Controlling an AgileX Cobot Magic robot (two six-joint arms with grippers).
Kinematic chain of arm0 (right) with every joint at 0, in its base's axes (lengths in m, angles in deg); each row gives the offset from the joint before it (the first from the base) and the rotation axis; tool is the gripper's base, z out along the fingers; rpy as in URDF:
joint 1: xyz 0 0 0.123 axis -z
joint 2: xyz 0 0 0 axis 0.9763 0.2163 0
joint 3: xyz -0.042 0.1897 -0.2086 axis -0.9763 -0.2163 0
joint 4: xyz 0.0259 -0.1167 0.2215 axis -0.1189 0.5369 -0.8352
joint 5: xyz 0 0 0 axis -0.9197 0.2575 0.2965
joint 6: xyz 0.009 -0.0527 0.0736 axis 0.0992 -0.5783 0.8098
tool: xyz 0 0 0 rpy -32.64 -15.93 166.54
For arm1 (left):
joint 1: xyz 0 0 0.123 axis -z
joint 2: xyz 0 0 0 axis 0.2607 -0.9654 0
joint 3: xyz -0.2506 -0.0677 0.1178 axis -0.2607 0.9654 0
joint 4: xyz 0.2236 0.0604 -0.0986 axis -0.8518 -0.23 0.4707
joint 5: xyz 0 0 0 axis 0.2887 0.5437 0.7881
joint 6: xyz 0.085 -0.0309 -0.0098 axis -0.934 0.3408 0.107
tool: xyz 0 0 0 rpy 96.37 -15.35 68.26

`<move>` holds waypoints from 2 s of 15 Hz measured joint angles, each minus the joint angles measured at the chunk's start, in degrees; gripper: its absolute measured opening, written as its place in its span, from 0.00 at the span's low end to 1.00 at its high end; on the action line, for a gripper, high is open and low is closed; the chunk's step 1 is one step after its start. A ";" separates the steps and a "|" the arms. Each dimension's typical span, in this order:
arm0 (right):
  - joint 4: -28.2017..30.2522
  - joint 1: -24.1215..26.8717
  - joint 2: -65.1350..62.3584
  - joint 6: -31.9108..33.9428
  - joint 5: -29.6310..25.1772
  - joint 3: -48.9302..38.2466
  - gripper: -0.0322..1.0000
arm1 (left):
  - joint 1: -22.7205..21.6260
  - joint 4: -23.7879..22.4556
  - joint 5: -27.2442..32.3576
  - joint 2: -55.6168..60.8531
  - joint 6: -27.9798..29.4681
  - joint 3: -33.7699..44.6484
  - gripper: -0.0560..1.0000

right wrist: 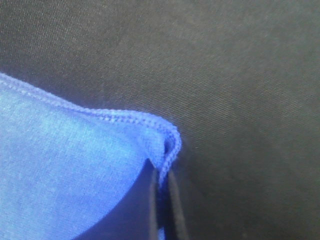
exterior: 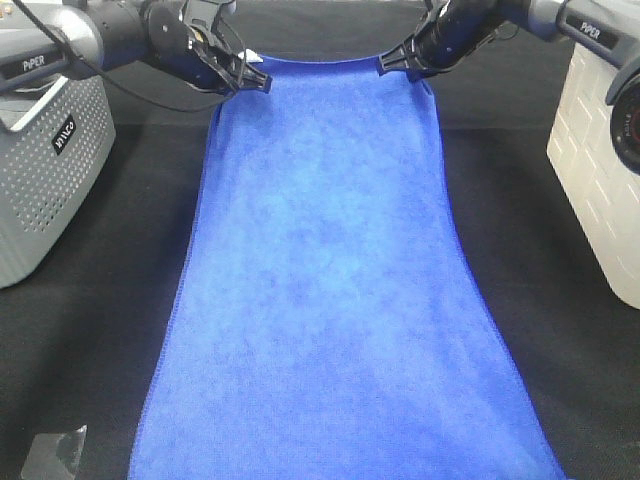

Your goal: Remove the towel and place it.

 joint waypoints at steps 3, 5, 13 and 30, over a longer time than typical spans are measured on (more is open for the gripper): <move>-1.15 0.00 1.95 0.00 1.49 0.00 0.03 | 0.00 -0.23 -1.55 -1.03 0.00 0.00 0.05; -1.43 0.00 4.07 0.00 2.18 0.00 0.03 | 0.00 -0.23 -2.92 -2.06 0.00 0.00 0.05; -4.98 2.12 6.59 0.00 4.93 0.00 0.42 | 0.00 -1.66 -6.25 -5.04 0.00 0.00 0.05; -5.44 3.38 -5.44 6.53 -20.17 0.11 0.77 | 0.00 -3.27 21.94 5.61 5.21 0.00 0.75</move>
